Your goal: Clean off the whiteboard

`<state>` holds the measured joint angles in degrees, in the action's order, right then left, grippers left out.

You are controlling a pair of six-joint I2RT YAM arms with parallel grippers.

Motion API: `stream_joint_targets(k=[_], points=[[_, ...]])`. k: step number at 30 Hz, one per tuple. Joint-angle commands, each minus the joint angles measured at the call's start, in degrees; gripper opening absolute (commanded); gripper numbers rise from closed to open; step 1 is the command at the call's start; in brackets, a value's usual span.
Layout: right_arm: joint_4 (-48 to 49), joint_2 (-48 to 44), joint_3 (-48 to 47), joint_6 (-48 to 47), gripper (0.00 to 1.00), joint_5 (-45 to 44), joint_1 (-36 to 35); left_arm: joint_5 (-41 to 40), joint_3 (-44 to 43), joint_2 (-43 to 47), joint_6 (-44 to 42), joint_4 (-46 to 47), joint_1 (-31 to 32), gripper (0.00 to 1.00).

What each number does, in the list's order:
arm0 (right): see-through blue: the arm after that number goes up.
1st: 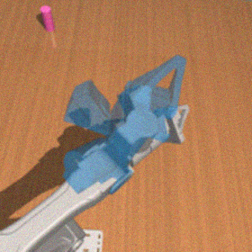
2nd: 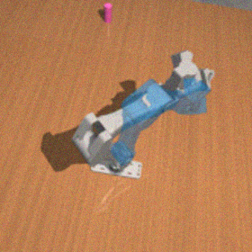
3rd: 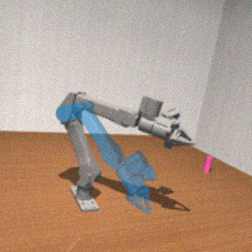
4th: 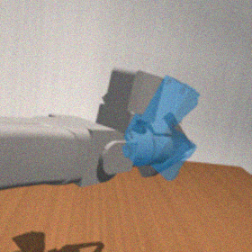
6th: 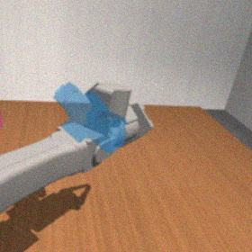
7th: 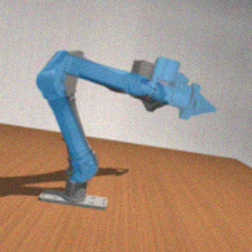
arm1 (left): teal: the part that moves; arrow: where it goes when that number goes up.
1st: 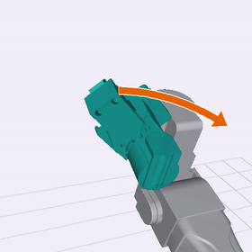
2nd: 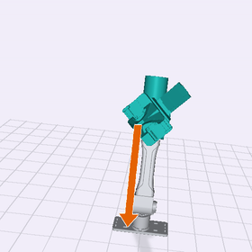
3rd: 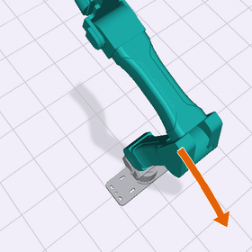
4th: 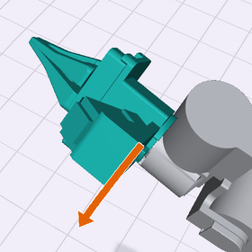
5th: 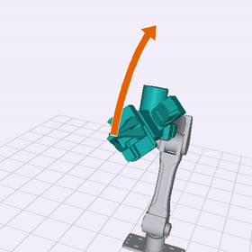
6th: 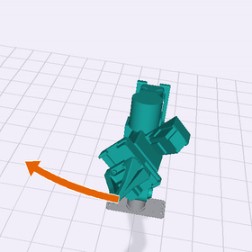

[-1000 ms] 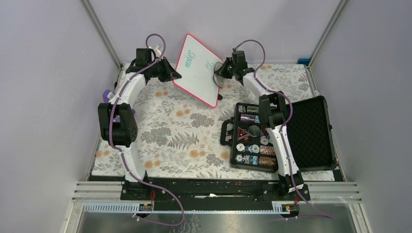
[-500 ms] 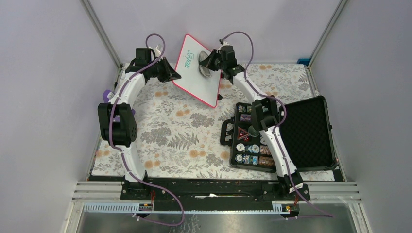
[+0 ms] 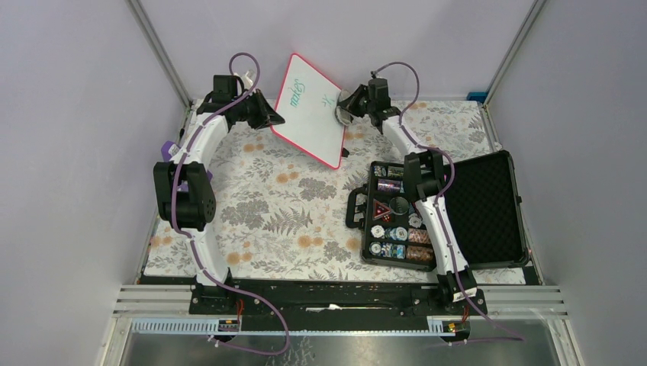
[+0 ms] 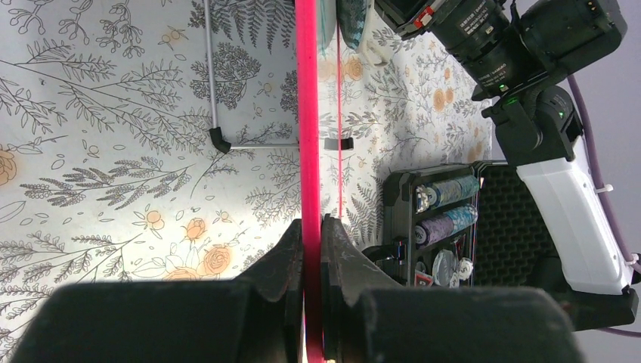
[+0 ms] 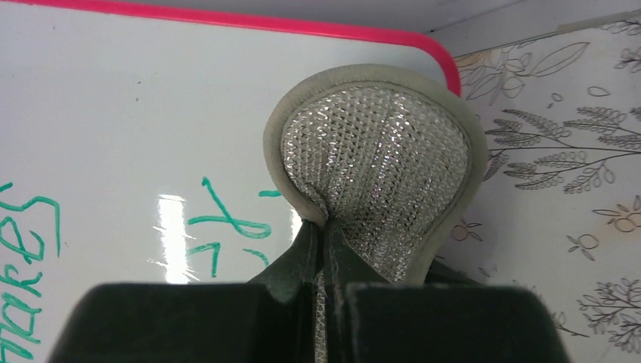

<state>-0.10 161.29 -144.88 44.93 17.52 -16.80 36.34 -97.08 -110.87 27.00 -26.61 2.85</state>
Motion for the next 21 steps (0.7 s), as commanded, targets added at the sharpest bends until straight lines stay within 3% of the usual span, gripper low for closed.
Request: stream_joint_targets(k=[1, 10, 21], points=[[-2.7, 0.1, -3.7, -2.1, 0.0, -0.2, -3.5, -0.7, -0.8, -1.3, -6.8, -5.8, 0.3, 0.0], [10.2, -3.7, -4.4, 2.1, 0.0, 2.7, -9.3, -0.4, -0.8, -2.2, -6.9, -5.8, 0.7, 0.0], [4.8, 0.6, -1.5, 2.6, 0.0, 0.9, -3.9, -0.3, -0.6, -2.6, -7.1, -5.8, 1.1, 0.0]])
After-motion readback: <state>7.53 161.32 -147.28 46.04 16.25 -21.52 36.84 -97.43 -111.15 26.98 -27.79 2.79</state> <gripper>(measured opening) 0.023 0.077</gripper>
